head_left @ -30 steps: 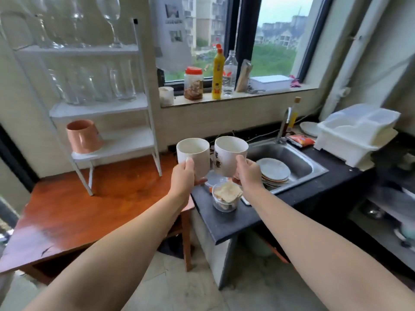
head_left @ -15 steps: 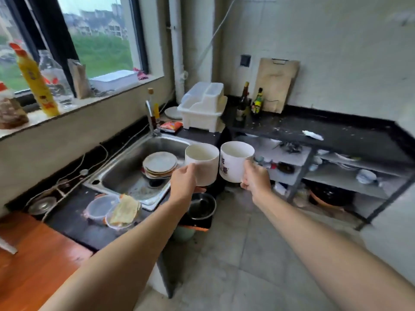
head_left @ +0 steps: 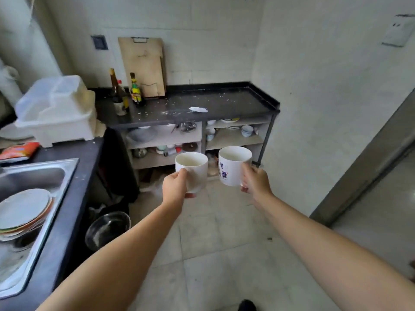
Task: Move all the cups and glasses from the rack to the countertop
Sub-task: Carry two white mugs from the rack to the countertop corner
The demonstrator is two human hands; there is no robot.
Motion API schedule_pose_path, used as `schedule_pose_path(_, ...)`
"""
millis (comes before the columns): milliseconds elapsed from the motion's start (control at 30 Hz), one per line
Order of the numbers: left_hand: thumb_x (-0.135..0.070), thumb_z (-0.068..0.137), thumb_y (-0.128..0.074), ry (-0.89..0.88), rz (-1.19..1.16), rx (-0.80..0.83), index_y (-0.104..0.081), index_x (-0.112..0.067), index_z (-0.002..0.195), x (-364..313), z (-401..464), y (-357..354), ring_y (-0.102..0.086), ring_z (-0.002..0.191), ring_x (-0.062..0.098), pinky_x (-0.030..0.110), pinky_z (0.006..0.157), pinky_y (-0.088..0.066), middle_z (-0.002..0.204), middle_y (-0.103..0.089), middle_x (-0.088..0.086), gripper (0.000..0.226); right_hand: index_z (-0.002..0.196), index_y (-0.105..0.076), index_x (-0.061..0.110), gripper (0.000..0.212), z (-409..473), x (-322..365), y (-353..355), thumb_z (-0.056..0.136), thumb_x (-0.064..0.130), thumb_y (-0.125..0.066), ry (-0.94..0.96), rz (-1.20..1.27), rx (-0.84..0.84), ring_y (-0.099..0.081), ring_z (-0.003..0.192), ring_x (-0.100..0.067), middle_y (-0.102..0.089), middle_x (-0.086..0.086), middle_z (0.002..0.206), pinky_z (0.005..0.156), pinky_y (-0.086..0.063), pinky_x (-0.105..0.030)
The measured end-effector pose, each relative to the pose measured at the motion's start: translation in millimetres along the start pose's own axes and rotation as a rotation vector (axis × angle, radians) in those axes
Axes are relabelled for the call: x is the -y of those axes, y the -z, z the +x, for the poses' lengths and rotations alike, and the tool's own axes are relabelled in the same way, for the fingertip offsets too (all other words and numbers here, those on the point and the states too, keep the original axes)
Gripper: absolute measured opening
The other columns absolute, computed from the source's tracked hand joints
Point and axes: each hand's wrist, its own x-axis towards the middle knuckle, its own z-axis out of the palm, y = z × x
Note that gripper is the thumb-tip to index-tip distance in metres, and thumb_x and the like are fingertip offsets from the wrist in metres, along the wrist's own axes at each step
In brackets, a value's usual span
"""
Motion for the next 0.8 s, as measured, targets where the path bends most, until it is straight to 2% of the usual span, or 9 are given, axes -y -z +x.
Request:
schedule_pose_path(67,-0.018,0.086,-0.044,0.008,0.002,0.038,-0.053,0.020,0.107,-3.4,16.5,-34.7,-0.043,0.058,0.016,0.029,0.045,-0.055,0.068,-0.039,0.002,0.045,0.054,-0.042,0.021,0.037,26.6,4.0,21.9,0.090,0.024,-0.051,0.005,-0.012,-0.050,-0.034,0.048,-0.016,-0.037,0.002,0.052,0.046,-0.033,-0.022)
schedule_pose_path(133,-0.019,0.086,-0.045,0.008,0.009,0.061,-0.054,0.019,0.108,-9.1,35.7,-68.3,-0.043,0.057,0.017,0.026,0.040,-0.052,0.070,-0.040,0.004,0.045,0.053,-0.042,0.020,0.040,57.4,10.9,41.9,0.091,0.026,-0.051,0.018,-0.025,-0.082,-0.034,0.049,-0.016,-0.037,0.001,0.054,0.046,-0.034,-0.023)
schedule_pose_path(233,-0.021,0.086,-0.045,-0.013,0.043,0.092,-0.060,0.010,0.111,-16.2,71.7,-122.8,-0.046,0.059,0.017,0.022,0.039,-0.050,0.087,-0.045,0.009,0.043,0.052,-0.041,0.017,0.043,111.1,20.8,71.4,0.092,0.030,-0.051,0.018,-0.024,-0.106,-0.034,0.049,-0.017,-0.036,-0.001,0.054,0.048,-0.035,-0.025)
schedule_pose_path(300,-0.022,0.086,-0.045,-0.007,0.040,0.092,-0.060,0.008,0.113,-21.7,92.1,-158.0,-0.047,0.062,0.018,0.023,0.040,-0.050,0.089,-0.045,0.009,0.042,0.053,-0.041,0.017,0.043,146.8,27.3,89.7,0.092,0.032,-0.051,0.013,-0.048,-0.113,-0.035,0.048,-0.017,-0.037,-0.001,0.054,0.048,-0.036,-0.025)
schedule_pose_path(367,-0.021,0.088,-0.044,-0.001,0.011,0.089,-0.058,0.010,0.114,-31.7,116.3,-200.4,-0.045,0.061,0.018,0.019,0.036,-0.046,0.085,-0.044,0.008,0.043,0.056,-0.043,0.016,0.041,192.2,41.7,108.6,0.093,0.034,-0.050,0.026,-0.076,-0.110,-0.037,0.049,-0.017,-0.039,-0.002,0.056,0.050,-0.036,-0.025)
schedule_pose_path(567,-0.025,0.090,-0.043,0.036,0.004,0.089,-0.057,-0.005,0.109,-50.5,179.1,-283.8,-0.050,0.073,0.018,0.020,0.039,-0.049,0.096,-0.049,0.010,0.031,0.066,-0.055,0.016,0.035,302.7,69.7,129.9,0.091,0.040,-0.049,-0.010,-0.067,-0.110,-0.042,0.052,-0.017,-0.050,-0.004,0.064,0.053,-0.038,-0.028)
schedule_pose_path(633,-0.024,0.089,-0.043,0.035,0.011,0.088,-0.057,-0.002,0.109,-57.2,206.9,-302.1,-0.049,0.071,0.019,0.026,0.044,-0.054,0.092,-0.047,0.008,0.034,0.067,-0.055,0.017,0.033,338.0,76.6,127.3,0.091,0.039,-0.049,-0.022,-0.045,-0.102,-0.042,0.054,-0.016,-0.050,-0.003,0.066,0.050,-0.039,-0.025)
schedule_pose_path(700,-0.023,0.088,-0.043,0.027,0.011,0.073,-0.060,0.001,0.101,-63.3,238.7,-321.8,-0.047,0.069,0.020,0.027,0.047,-0.055,0.081,-0.044,0.006,0.032,0.068,-0.055,0.018,0.031,374.8,81.9,121.7,0.091,0.038,-0.049,-0.025,-0.045,-0.099,-0.045,0.057,-0.016,-0.052,-0.002,0.068,0.049,-0.041,-0.024)
schedule_pose_path(800,-0.019,0.088,-0.042,-0.010,0.049,0.047,-0.057,0.017,0.105,-69.6,293.9,-352.1,-0.042,0.060,0.017,0.014,0.033,-0.039,0.068,-0.039,0.003,0.042,0.068,-0.056,0.018,0.029,430.2,88.0,110.3,0.091,0.033,-0.048,-0.027,-0.032,-0.095,-0.047,0.059,-0.016,-0.054,-0.002,0.069,0.051,-0.040,-0.025)
